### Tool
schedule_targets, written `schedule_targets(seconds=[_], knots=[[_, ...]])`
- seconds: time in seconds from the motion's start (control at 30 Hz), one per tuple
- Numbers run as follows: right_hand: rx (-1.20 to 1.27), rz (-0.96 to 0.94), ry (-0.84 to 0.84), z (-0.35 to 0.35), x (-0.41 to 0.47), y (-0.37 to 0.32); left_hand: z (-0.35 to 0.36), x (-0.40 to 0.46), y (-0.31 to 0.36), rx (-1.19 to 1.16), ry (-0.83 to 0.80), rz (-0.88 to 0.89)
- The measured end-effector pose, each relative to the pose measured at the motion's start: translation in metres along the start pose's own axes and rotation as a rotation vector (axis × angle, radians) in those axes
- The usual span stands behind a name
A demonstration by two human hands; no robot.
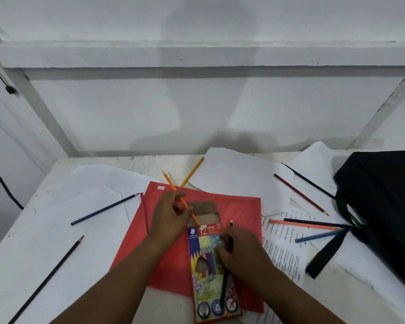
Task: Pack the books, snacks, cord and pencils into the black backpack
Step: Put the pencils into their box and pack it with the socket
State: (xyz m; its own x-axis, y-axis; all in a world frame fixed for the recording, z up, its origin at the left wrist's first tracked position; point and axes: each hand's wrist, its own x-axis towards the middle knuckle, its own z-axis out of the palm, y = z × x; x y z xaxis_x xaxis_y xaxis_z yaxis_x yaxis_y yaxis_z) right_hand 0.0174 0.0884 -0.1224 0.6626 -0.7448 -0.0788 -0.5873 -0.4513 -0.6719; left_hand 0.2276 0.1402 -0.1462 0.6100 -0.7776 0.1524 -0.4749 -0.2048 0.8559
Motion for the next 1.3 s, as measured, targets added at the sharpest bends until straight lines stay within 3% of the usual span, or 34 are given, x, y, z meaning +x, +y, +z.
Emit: schedule_targets(seconds=[0.23,0.33,0.57,0.7,0.97,1.3], knots=[[0.116,0.027,0.092,-0.018,0.025,0.003,0.008,-0.01,-0.019,0.052,-0.016,0.079],[0.21,0.055,0.113,-0.02,0.043,0.003,0.009,-0.01,-0.019,0.012,-0.059,0.033],[0.38,-0.064,0.092,-0.009,0.083,0.002,0.009,-0.009,-0.026,0.137,-0.037,0.161],[0.325,-0.216,0.115,-0.001,0.091,0.01,0.007,-0.009,-0.024,0.116,-0.056,0.186],[0.184,-0.334,0.243,0.015,0.089,0.026,0.006,-0.009,-0.025,0.136,-0.103,0.15],[0.287,-0.246,0.355,0.016,0.097,0.035,0.007,-0.01,-0.021,0.064,-0.045,0.125]])
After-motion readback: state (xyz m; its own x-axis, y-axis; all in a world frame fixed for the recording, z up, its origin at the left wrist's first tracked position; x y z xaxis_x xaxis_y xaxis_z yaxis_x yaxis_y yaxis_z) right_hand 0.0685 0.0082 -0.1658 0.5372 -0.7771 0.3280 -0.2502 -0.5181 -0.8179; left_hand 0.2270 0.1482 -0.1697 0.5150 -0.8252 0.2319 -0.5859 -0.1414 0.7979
